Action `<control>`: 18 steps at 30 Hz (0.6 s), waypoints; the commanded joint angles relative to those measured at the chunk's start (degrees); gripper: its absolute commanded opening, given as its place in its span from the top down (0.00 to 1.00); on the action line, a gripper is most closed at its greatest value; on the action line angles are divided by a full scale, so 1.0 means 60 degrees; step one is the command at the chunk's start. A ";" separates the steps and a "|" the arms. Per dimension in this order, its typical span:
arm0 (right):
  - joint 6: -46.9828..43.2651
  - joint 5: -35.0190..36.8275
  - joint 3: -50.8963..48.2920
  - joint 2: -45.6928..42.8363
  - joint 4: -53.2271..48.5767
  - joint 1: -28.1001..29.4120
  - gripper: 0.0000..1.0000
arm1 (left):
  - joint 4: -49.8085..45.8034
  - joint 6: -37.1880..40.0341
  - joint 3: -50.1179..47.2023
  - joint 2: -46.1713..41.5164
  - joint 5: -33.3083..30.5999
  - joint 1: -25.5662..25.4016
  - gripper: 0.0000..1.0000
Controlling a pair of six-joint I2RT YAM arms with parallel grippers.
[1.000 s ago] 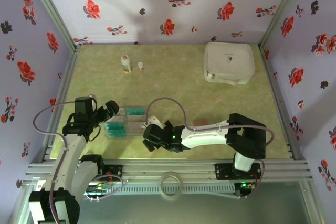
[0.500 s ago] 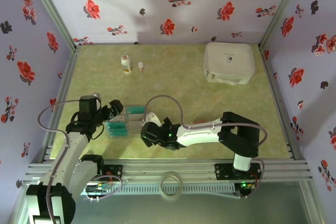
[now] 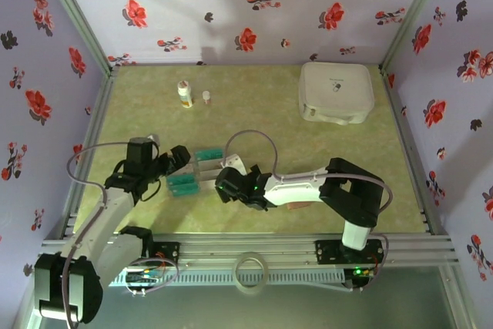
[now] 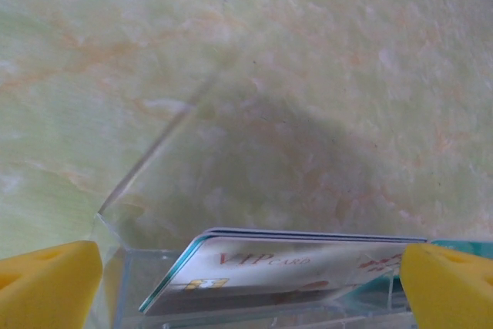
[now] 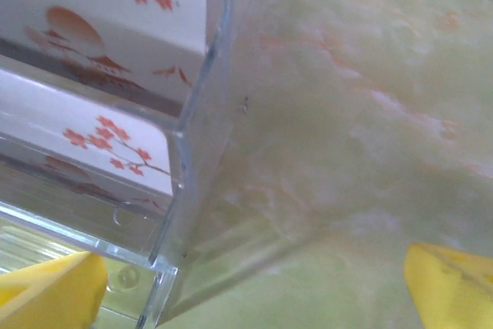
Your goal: Put the credit cards into the card holder
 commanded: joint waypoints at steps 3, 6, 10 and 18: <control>0.0242 0.0490 -0.0480 -0.0192 0.0020 -0.0454 0.01 | 0.0824 -0.0323 0.0467 0.0673 -0.0415 -0.0626 0.00; 0.0207 0.0522 -0.0642 -0.0250 0.0027 -0.0756 0.01 | 0.1270 -0.0388 0.0725 0.1242 -0.0567 -0.1012 0.00; 0.0107 0.0555 -0.0849 -0.0382 0.0035 -0.1243 0.01 | 0.1770 -0.0355 0.1207 0.2075 -0.0859 -0.1567 0.00; -0.0204 0.0428 -0.1245 -0.0822 0.0020 -0.2575 0.01 | 0.2739 -0.0300 0.2492 0.4179 -0.1186 -0.2579 0.00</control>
